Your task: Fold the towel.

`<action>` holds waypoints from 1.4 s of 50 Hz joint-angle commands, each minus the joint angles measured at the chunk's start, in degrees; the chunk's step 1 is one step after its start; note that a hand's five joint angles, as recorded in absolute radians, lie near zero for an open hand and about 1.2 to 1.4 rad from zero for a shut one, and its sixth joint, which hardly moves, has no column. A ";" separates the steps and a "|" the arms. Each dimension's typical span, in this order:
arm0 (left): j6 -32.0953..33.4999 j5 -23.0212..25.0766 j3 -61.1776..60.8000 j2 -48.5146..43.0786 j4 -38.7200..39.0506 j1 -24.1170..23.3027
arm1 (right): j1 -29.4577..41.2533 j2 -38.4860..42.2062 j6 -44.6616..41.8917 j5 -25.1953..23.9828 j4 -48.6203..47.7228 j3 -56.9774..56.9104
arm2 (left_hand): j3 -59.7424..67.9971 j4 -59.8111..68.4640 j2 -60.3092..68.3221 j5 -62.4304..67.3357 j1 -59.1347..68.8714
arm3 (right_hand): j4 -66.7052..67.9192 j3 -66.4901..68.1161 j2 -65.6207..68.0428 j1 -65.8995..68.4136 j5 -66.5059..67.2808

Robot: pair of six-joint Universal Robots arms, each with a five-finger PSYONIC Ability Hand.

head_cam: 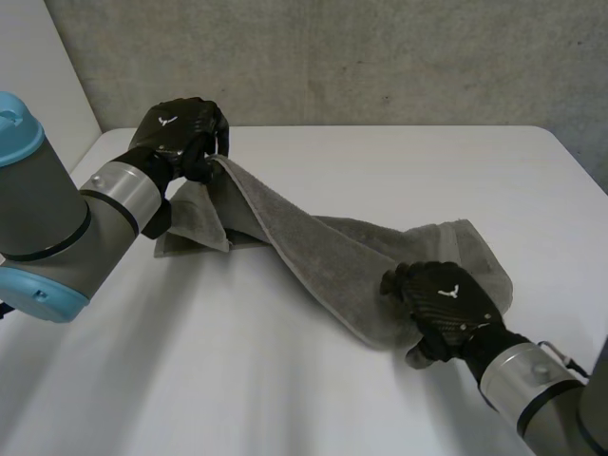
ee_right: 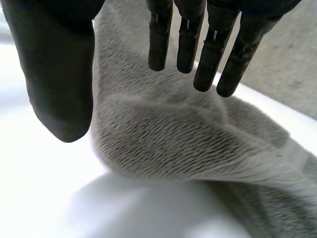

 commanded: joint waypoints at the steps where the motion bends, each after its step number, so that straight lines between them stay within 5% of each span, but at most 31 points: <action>1: -0.16 -0.09 0.06 0.16 0.00 -0.05 | 3.08 8.21 0.01 0.45 -1.97 -2.69 | 1.13 0.58 0.82 1.74 2.45 | -2.85 -2.55 -3.35 -2.47 -0.88; 8: -0.43 -0.26 0.06 1.21 0.00 0.03 | 6.52 11.92 0.36 2.12 -3.99 -4.54 | 1.13 0.58 0.82 1.74 2.45 | -3.18 -2.89 -3.68 -2.80 -1.22; 20: -3.67 -0.44 0.14 1.48 0.00 1.35 | 11.97 18.85 -0.08 11.70 -6.98 -11.83 | 1.30 0.75 0.98 1.91 2.62 | 1.52 1.82 1.02 1.90 3.49; 39: -5.44 -0.17 0.85 2.27 0.00 3.11 | 11.62 22.64 -1.83 12.14 -7.69 -15.70 | 1.13 0.58 0.82 1.74 2.45 | 9.26 9.56 8.77 9.64 11.23; 44: -5.44 -0.17 0.85 2.27 0.00 3.55 | 11.18 22.90 -4.21 12.14 -9.36 -15.61 | 1.13 0.58 0.82 1.74 2.45 | 20.03 20.33 19.53 20.41 22.00; 46: -5.44 -0.17 0.85 2.27 0.00 3.55 | 10.83 22.81 -5.17 12.14 -9.62 -15.61 | 1.13 0.58 0.82 1.74 2.45 | 35.92 36.22 35.42 36.30 37.89; 51: -5.44 -0.17 0.85 2.27 0.00 3.72 | 9.78 22.46 -5.35 11.36 -9.36 -15.88 | 1.13 0.58 0.82 1.74 2.45 | 52.09 52.38 51.59 52.47 54.05; 67: -5.35 -0.09 0.85 2.18 0.00 4.52 | 2.92 11.83 -5.09 2.13 3.72 -20.97 | 0.96 0.41 0.65 1.57 2.28 | 52.10 52.40 51.60 52.48 54.06; 70: -5.35 -0.09 0.76 2.18 0.00 4.25 | 3.53 11.56 -4.47 1.86 5.84 -19.66 | 0.80 0.24 0.48 1.40 2.12 | 19.01 19.31 18.51 19.39 20.98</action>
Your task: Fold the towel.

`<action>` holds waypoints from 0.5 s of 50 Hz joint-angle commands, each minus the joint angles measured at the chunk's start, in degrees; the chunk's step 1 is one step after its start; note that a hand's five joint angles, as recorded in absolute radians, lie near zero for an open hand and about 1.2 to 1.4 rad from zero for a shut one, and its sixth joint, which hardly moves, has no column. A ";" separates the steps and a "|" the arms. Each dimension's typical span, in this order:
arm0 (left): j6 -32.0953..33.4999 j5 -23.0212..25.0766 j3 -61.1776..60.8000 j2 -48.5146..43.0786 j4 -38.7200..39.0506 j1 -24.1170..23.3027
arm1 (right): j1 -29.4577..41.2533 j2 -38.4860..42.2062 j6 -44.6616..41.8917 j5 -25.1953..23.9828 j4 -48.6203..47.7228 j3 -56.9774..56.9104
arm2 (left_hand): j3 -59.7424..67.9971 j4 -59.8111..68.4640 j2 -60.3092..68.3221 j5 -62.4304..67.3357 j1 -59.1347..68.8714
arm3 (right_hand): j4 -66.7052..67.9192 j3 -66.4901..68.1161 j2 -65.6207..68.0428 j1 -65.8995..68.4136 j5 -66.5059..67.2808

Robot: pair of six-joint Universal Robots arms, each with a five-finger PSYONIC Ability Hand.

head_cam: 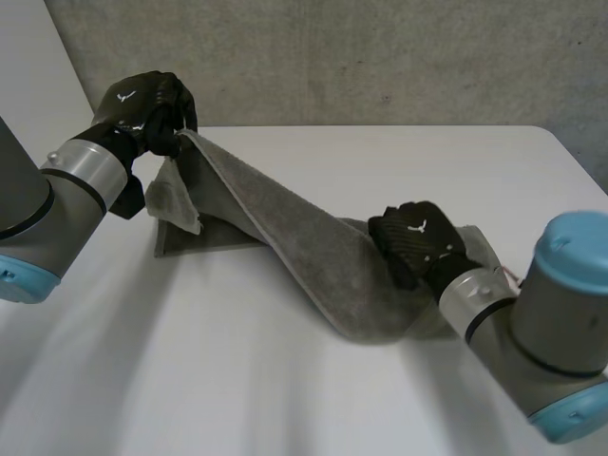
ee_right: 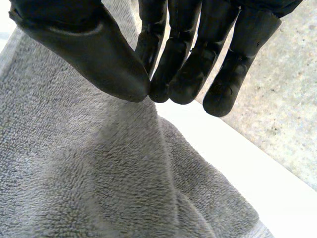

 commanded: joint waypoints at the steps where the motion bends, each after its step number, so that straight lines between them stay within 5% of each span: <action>1: 0.01 0.00 -0.33 0.00 -0.07 -0.52 | -0.60 -1.45 0.60 -2.06 6.86 0.20 | 0.80 0.24 0.48 1.40 2.12 | -25.59 -25.51 -25.15 -25.43 -26.45; 4: 0.01 0.00 -0.42 0.00 -0.07 -0.70 | 1.93 -1.18 1.74 -0.84 4.33 3.88 | 0.80 0.24 0.48 1.40 2.12 | -43.38 -43.30 -42.94 -43.22 -44.24; 7: 0.01 0.00 -0.50 0.00 -0.07 -0.78 | 4.14 -1.18 2.80 0.31 2.29 4.59 | 0.80 0.24 0.48 1.40 2.12 | -46.11 -46.04 -45.67 -45.95 -46.97; 16: 0.01 0.00 -0.33 0.09 -0.07 -0.87 | 14.41 3.99 7.63 17.17 -6.14 3.54 | 0.80 0.24 0.48 1.40 2.12 | -60.91 -60.83 -60.47 -60.75 -61.77; 25: -0.07 0.00 -0.24 0.44 -0.16 -0.70 | 17.50 10.68 8.25 18.77 -6.59 -2.88 | 0.80 0.24 0.48 1.40 2.12 | -61.09 -61.01 -60.64 -60.93 -61.94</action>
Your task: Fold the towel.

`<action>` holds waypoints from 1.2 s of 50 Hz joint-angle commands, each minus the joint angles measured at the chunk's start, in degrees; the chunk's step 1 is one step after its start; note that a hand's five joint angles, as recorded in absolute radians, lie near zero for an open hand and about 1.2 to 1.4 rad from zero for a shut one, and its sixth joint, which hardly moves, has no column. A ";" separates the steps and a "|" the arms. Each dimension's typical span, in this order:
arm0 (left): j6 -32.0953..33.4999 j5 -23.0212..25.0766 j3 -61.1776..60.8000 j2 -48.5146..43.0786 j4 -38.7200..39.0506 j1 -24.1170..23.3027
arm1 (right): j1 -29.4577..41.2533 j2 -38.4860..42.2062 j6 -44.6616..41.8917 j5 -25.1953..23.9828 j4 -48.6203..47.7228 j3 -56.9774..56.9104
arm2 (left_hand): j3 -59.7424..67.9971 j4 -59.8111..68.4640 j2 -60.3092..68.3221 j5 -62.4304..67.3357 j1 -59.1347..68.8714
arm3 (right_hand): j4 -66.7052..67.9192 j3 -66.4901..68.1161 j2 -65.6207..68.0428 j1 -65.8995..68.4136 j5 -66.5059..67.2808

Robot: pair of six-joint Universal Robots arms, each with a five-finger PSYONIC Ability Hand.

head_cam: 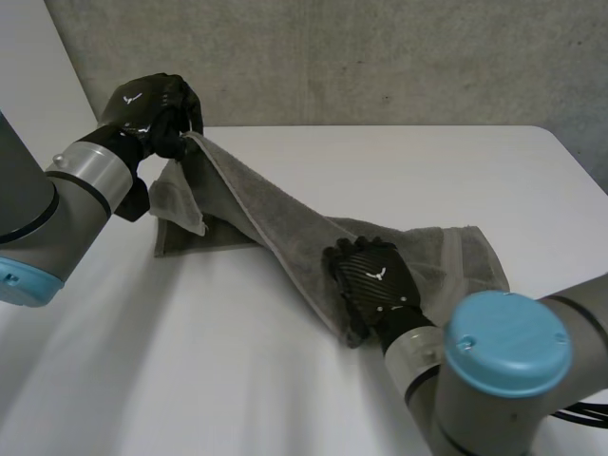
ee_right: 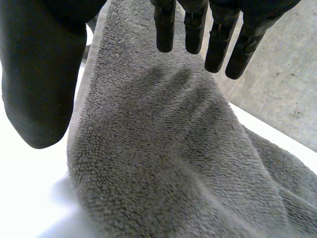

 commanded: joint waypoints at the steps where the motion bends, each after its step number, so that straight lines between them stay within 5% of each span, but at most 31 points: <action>1: -0.06 0.00 0.04 0.39 -0.09 0.14 | 2.04 6.34 0.24 1.21 -0.06 -6.06 | 0.80 0.24 0.48 1.40 2.12 | -4.23 -3.76 -4.98 -4.16 -2.84; 27: -4.89 0.00 -0.05 2.06 -0.09 0.67 | 2.21 17.43 4.46 7.01 -2.26 -16.18 | 1.13 0.58 0.82 1.74 2.45 | 0.65 1.12 -0.10 0.72 2.04; 32: -4.89 0.00 0.04 2.06 -0.09 0.67 | 2.04 17.43 4.37 7.01 -2.43 -16.45 | 1.13 0.58 0.82 1.74 2.45 | 26.38 26.86 25.64 26.45 27.78; 36: -4.89 -0.09 0.13 2.06 0.00 0.76 | 1.25 16.99 4.55 6.48 -2.43 -16.71 | 1.13 0.58 0.82 1.74 2.45 | 63.60 64.07 62.85 63.67 64.99; 40: -4.89 0.00 0.13 2.06 -0.09 0.84 | 0.02 16.55 4.63 5.95 -2.26 -16.80 | 1.13 0.58 0.82 1.74 2.45 | 64.34 64.82 63.59 64.41 65.73; 51: -4.89 0.09 0.21 2.06 0.00 1.81 | -8.86 8.12 4.72 -3.80 -0.94 -14.95 | 1.13 0.58 0.82 1.74 2.45 | 64.34 64.82 63.59 64.41 65.73; 60: -4.89 0.17 0.13 2.32 -0.17 1.55 | -18.95 -6.98 3.40 -18.01 17.30 -22.22 | 1.13 0.58 0.82 1.74 2.45 | 64.34 64.82 63.59 64.41 65.73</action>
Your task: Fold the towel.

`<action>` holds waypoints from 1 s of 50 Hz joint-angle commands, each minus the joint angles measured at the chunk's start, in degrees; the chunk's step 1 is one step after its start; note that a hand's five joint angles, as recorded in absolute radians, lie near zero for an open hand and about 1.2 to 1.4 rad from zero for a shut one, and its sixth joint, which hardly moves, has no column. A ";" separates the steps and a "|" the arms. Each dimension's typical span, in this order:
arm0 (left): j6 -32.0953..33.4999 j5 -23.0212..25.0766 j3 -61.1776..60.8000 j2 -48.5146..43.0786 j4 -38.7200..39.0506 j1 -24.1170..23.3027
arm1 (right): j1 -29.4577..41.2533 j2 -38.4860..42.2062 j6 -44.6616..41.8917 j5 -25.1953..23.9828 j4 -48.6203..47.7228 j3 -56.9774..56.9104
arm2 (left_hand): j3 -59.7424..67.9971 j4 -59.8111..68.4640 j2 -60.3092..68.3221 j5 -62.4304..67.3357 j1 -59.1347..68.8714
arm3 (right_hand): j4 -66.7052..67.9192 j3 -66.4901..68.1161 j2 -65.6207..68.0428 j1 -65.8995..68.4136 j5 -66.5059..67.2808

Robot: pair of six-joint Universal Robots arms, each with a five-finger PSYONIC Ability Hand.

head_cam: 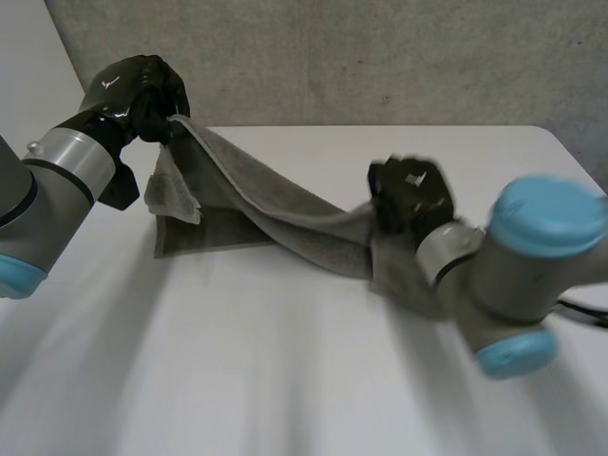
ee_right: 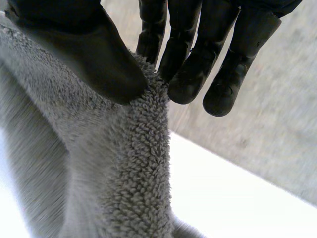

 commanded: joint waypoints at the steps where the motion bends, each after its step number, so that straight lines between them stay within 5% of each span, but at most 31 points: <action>1: -0.09 0.10 -0.06 0.61 -0.32 -0.59 | -7.48 -10.61 -0.73 -12.10 17.68 -7.89 | 1.13 0.58 0.82 1.74 2.45 | 3.67 3.94 5.80 4.64 4.40; 16: -0.09 2.74 -2.07 4.66 -1.55 -2.00 | -11.63 -16.96 -2.04 -21.10 35.74 -21.71 | 1.13 0.58 0.82 1.74 2.45 | 3.67 3.94 5.80 4.64 4.40; 23: 0.70 3.00 -1.29 1.05 -1.02 -1.38 | -11.54 -4.16 -17.56 -21.37 43.02 -27.84 | 1.13 0.58 0.82 1.74 2.45 | 3.67 3.94 5.80 4.64 4.40; 28: 1.75 3.00 9.14 -9.64 -1.55 -1.21 | -10.23 6.21 -23.05 -18.04 45.93 -38.46 | 1.30 0.75 0.99 1.91 2.62 | 3.67 3.94 5.80 4.64 4.40; 34: 4.57 3.00 23.06 -17.75 -1.28 -1.38 | -7.76 14.59 -23.58 -13.63 44.71 -53.70 | 1.47 0.92 1.15 2.08 2.79 | 3.67 3.94 5.80 4.64 4.40; 41: 8.43 2.65 47.98 -24.08 2.30 -1.47 | -6.09 24.34 -22.61 -8.80 32.96 -84.60 | 1.47 0.92 1.15 2.08 2.79 | 3.67 3.94 5.80 4.64 4.40; 50: 8.61 2.65 55.49 -24.08 10.93 -1.29 | -6.00 22.42 -19.80 -9.75 24.48 -84.57 | 1.47 0.92 1.15 2.08 2.79 | 3.67 3.94 5.80 4.64 4.40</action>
